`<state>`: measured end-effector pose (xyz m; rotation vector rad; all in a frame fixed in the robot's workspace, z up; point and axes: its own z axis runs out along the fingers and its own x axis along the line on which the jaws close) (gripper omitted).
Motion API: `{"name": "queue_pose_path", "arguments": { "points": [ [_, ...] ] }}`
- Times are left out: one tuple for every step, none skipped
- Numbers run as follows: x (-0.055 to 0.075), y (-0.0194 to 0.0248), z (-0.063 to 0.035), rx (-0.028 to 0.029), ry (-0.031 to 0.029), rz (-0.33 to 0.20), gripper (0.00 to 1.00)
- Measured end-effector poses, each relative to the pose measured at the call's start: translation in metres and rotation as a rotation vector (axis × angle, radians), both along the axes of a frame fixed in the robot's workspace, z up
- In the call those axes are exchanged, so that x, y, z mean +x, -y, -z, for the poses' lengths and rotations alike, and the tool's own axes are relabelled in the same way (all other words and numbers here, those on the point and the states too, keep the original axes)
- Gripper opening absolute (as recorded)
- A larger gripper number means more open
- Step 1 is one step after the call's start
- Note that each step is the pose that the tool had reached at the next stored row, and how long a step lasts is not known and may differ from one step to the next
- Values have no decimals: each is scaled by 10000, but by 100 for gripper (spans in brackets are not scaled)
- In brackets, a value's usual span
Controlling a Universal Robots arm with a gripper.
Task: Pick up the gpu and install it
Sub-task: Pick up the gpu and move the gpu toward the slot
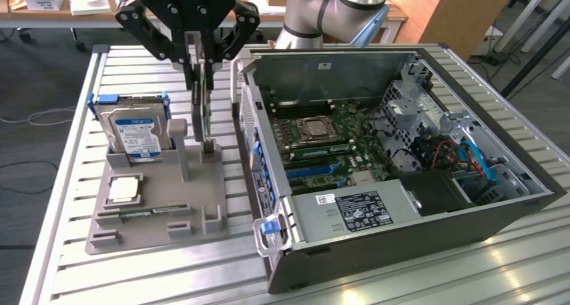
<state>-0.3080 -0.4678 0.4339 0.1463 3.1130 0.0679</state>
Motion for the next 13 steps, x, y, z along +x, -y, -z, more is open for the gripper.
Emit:
{"name": "queue_pose_path", "arguments": {
  "points": [
    [0, 0, -11, 0, 0, 0, 27],
    [1, 0, -12, 1, 0, 0, 27],
    [1, 0, -13, 0, -1, 0, 27],
    [1, 0, -13, 0, -1, -1, 27],
    [1, 0, -13, -1, -1, -1, 27],
    [1, 0, -13, -1, -1, -1, 27],
    [2, 0, -13, 0, -2, -22, 27],
    [2, 0, -14, -1, -2, -82, 27],
    [2, 0, -14, -1, -2, -164, 27],
    [2, 0, -14, -1, -2, -245, 27],
    [3, 0, -13, -1, -2, -304, 27],
    [3, 0, -14, -1, -3, -320, 27],
    [3, 0, -13, -1, -3, -321, 27]
  ]
}}
